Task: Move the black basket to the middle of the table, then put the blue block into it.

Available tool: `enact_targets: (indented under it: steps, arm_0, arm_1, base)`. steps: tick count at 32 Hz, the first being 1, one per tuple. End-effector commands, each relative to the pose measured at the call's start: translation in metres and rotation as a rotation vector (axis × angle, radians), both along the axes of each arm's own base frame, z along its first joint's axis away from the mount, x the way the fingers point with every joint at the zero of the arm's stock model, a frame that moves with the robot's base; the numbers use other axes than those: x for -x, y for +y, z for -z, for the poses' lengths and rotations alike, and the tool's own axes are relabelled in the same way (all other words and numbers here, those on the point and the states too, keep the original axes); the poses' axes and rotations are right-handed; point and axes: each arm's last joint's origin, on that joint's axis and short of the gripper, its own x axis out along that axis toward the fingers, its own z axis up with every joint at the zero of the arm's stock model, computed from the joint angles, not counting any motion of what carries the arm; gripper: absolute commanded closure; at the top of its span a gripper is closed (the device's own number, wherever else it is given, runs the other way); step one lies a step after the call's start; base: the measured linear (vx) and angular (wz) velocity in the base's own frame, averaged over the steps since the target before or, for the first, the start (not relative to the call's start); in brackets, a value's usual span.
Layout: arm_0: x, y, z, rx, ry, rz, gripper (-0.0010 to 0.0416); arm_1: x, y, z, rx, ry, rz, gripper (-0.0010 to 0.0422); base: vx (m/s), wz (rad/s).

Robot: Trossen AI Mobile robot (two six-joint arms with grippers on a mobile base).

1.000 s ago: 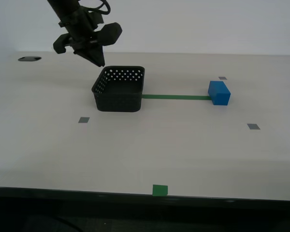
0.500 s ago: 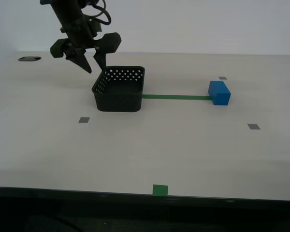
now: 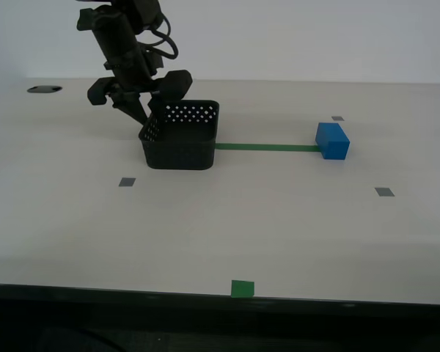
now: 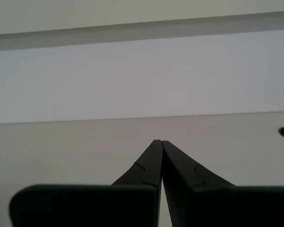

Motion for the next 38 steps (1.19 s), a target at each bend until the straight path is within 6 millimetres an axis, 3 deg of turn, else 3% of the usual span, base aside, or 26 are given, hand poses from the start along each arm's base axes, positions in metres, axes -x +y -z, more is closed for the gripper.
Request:
enact_targets:
  steps: [1, 8, 13, 15, 17, 19, 24, 29, 38]
  arm_0:
    - [0.0, 0.0, -0.001, -0.003, -0.003, -0.001, 0.0405]
    - [0.0, 0.0, 0.0, -0.003, -0.001, -0.001, 0.0406]
    - [0.0, 0.0, 0.001, -0.003, 0.012, -0.001, 0.0405]
    - [0.0, 0.0, 0.001, -0.002, 0.014, -0.001, 0.0406]
    - [0.0, 0.0, 0.001, -0.003, 0.014, -0.001, 0.0406]
    - [0.0, 0.0, 0.001, -0.002, 0.014, -0.001, 0.0406]
    - [0.0, 0.0, 0.001, -0.003, 0.014, -0.001, 0.0405]
    - [0.0, 0.0, 0.001, -0.003, 0.014, -0.001, 0.0406]
    - [0.0, 0.001, 0.002, -0.007, 0.019, -0.003, 0.0406]
  arm_1:
    - [-0.001, -0.001, 0.003, -0.001, 0.002, -0.005, 0.0263]
    - [-0.001, -0.005, 0.035, -0.037, 0.094, -0.013, 0.0264]
    - [-0.003, -0.005, 0.032, -0.044, 0.077, -0.026, 0.0265]
    - [-0.003, -0.005, 0.033, -0.044, 0.081, -0.035, 0.028]
    - [-0.003, -0.005, 0.033, -0.044, 0.081, -0.035, 0.0326]
    - [-0.002, -0.005, 0.033, -0.035, 0.086, -0.031, 0.0405]
    - [-0.002, -0.006, 0.033, -0.012, 0.095, -0.056, 0.0414]
    - [0.003, -0.022, 0.032, 0.035, 0.11, -0.073, 0.0413]
    - [0.018, -0.071, 0.028, 0.154, 0.093, -0.086, 0.0413]
  base:
    - [0.0, 0.0]
    - [0.0, 0.0]
    - [0.0, 0.0]
    - [0.0, 0.0]
    - [0.0, 0.0]
    - [0.0, 0.0]
    - [0.0, 0.0]
    - [0.0, 0.0]
    - [0.0, 0.0]
